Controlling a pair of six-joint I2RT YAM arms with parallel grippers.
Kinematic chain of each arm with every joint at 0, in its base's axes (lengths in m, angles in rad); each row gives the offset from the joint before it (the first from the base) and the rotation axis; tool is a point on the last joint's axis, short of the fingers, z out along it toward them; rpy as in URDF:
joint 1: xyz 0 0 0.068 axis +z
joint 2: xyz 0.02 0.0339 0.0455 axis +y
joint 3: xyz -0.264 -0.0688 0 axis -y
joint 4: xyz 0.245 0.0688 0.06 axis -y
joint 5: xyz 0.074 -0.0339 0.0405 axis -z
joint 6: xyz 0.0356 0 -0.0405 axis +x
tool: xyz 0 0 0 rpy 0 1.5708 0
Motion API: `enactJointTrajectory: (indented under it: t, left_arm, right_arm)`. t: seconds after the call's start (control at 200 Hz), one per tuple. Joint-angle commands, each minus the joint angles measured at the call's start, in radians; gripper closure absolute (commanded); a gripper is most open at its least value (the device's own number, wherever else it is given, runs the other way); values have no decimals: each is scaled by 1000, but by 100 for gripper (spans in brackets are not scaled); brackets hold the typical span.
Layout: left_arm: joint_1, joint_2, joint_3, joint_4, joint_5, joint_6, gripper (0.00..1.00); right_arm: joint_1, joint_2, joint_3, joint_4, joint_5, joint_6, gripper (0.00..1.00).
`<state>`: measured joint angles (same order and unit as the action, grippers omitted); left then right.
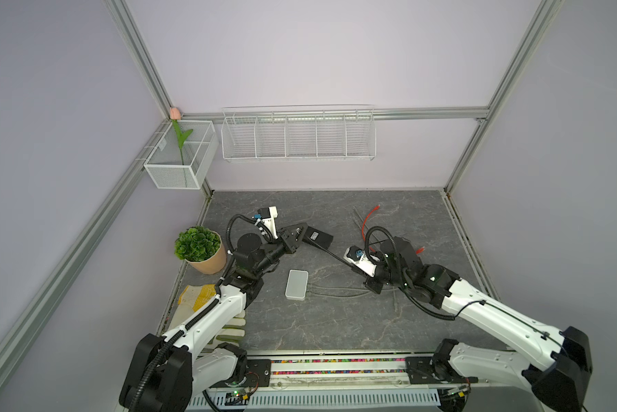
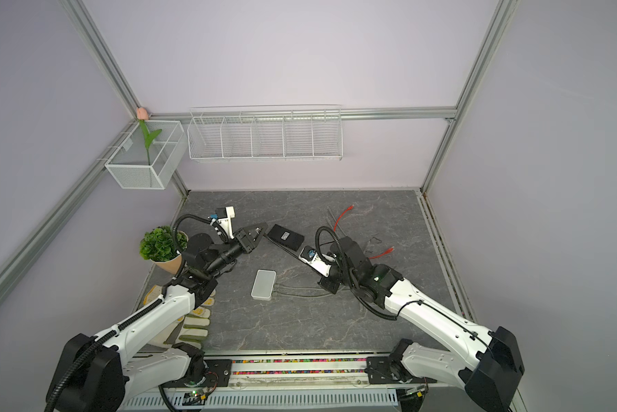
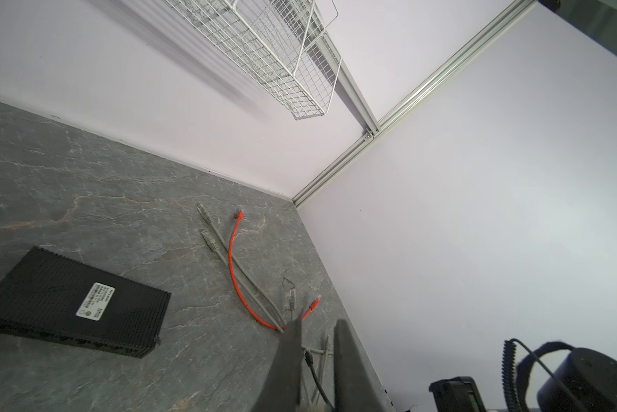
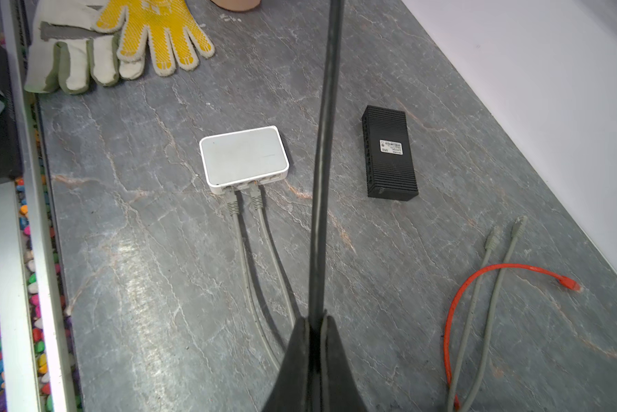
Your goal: Insert the plug into the switch port
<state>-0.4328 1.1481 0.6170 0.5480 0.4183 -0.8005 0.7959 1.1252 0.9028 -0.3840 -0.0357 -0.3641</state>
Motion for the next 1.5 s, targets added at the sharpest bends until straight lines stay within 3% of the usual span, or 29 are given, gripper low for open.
enactJointTrajectory:
  t: [0.0,0.05,0.135,0.165,0.34,0.615,0.825,0.91,0.98,1.05,1.07,1.12,1.165,1.235,1.385,1.495]
  left_arm:
    - [2,-16,15,-18,-5,9,95]
    - [2,-20,12,-22,-5,6,97]
    - [1,-30,7,-41,-15,1,98]
    - [-1,-35,4,-46,-25,-3,99]
    - [-31,-88,-16,-88,-114,-33,100]
    - [-101,-185,-52,-158,-269,-58,100]
    - [-122,-259,-87,-201,-346,-71,100]
    - [-123,-270,-99,-194,-344,-82,100]
    - [-124,-278,-111,-185,-343,-89,100]
    - [-123,-287,-121,-185,-345,-89,100]
    - [-123,-291,-123,-179,-340,-82,93]
    - [-123,-296,-121,-163,-304,-46,54]
    - [-123,-310,-114,-165,-273,-10,36]
    - [-123,-352,-110,-168,-226,58,32]
    - [-118,-487,-95,-263,-195,142,32]
    - [-110,-545,-110,-278,-147,176,32]
  right_arm:
    - [7,9,-2,19,32,-6,84]
    - [6,12,0,25,31,-6,67]
    - [10,12,12,35,5,-7,57]
    - [11,14,23,36,-9,-10,48]
    - [32,60,116,59,-98,-11,46]
    - [74,274,302,62,-148,-10,53]
    - [93,360,343,103,-176,-3,57]
    - [93,384,361,104,-166,4,69]
    - [94,397,376,93,-167,6,92]
    - [94,401,382,83,-165,-2,93]
    - [95,400,382,79,-167,-6,93]
    - [92,395,386,55,-168,-28,93]
    - [86,389,394,19,-168,-56,93]
    - [49,381,420,-72,-214,-92,93]
    - [-99,415,546,-338,-576,-133,93]
    - [-134,442,600,-462,-693,-199,93]
